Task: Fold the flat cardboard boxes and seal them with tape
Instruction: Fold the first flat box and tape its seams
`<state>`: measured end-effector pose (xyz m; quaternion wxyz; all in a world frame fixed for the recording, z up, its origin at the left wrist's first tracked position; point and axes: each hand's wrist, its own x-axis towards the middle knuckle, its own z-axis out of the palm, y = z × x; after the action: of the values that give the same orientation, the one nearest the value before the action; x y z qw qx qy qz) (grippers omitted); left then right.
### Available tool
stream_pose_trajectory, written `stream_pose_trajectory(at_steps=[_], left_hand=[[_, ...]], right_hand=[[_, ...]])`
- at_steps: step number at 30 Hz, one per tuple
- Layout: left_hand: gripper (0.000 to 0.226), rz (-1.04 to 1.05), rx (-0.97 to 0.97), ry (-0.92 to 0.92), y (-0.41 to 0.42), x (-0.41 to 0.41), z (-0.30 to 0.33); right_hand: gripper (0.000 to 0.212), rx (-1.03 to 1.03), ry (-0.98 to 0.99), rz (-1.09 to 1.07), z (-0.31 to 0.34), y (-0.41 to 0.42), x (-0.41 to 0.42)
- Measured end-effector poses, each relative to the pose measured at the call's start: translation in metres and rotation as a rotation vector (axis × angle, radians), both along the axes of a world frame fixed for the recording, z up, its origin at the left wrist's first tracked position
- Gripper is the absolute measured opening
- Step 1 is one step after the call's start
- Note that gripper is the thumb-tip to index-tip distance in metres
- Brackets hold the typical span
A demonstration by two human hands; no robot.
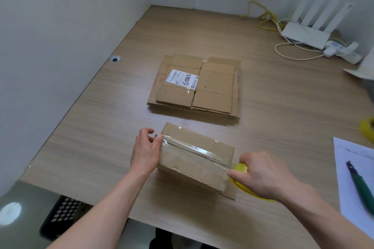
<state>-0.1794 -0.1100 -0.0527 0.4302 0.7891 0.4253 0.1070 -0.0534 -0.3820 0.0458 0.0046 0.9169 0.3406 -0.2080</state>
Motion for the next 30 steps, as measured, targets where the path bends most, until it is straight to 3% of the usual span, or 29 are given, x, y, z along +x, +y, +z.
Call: stream_pose_trajectory(at_steps=[9,18,27,30], left_hand=[[0.025,-0.005,-0.022,-0.021,0.0,-0.001,0.0],[0.02,-0.011,-0.016,-0.029,0.0,-0.001,0.0],[0.033,-0.083,0.219,-0.011,-0.006,-0.002,0.011],[0.044,-0.129,0.315,0.076,-0.009,0.0,0.015]], right_hand=[[0.055,0.011,0.052,-0.001,-0.025,-0.005,0.005],[0.049,0.109,0.238,-0.036,-0.038,-0.012,0.016],[0.044,0.203,0.305,-0.064,-0.048,-0.014,0.018],[0.042,0.2,0.313,-0.076,-0.05,-0.013,0.018]])
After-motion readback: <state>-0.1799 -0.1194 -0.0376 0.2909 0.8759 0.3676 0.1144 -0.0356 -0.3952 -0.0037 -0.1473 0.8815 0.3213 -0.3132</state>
